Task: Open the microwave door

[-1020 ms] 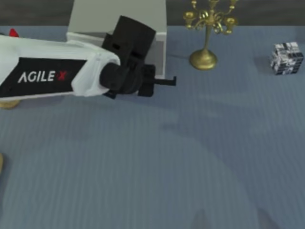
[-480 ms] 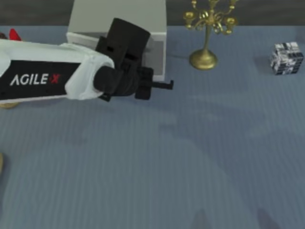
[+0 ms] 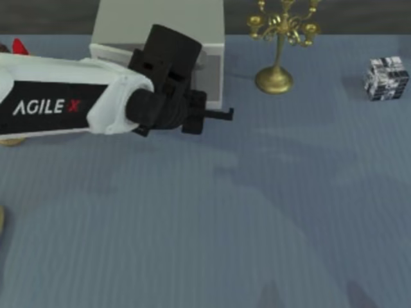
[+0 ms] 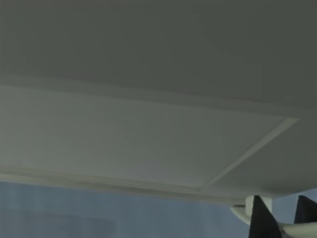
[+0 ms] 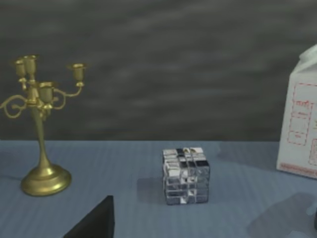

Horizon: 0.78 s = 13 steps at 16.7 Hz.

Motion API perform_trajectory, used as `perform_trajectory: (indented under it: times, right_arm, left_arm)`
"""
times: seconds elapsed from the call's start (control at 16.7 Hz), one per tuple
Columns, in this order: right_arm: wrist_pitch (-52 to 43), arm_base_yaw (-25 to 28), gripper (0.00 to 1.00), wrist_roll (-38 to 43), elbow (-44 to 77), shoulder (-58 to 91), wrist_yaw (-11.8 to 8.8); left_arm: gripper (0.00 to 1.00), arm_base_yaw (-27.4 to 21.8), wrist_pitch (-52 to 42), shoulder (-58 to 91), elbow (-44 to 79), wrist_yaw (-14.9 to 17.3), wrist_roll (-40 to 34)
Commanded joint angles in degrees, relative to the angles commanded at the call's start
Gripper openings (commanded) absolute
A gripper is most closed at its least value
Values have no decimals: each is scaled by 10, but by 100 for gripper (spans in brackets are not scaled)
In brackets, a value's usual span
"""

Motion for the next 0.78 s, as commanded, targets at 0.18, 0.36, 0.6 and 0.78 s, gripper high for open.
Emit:
perform_trajectory:
  times: [0.18, 0.36, 0.6, 0.78]
  right_arm:
    - [0, 0, 100, 0, 0, 0, 0]
    - [0, 0, 100, 0, 0, 0, 0]
    - [0, 0, 100, 0, 0, 0, 0]
    - [0, 0, 100, 0, 0, 0, 0]
  left_arm:
    - [0, 0, 0, 0, 0, 0, 0]
    - [0, 0, 0, 0, 0, 0, 0]
    - [0, 0, 0, 0, 0, 0, 0]
    - [0, -4, 0, 1, 2, 4, -3]
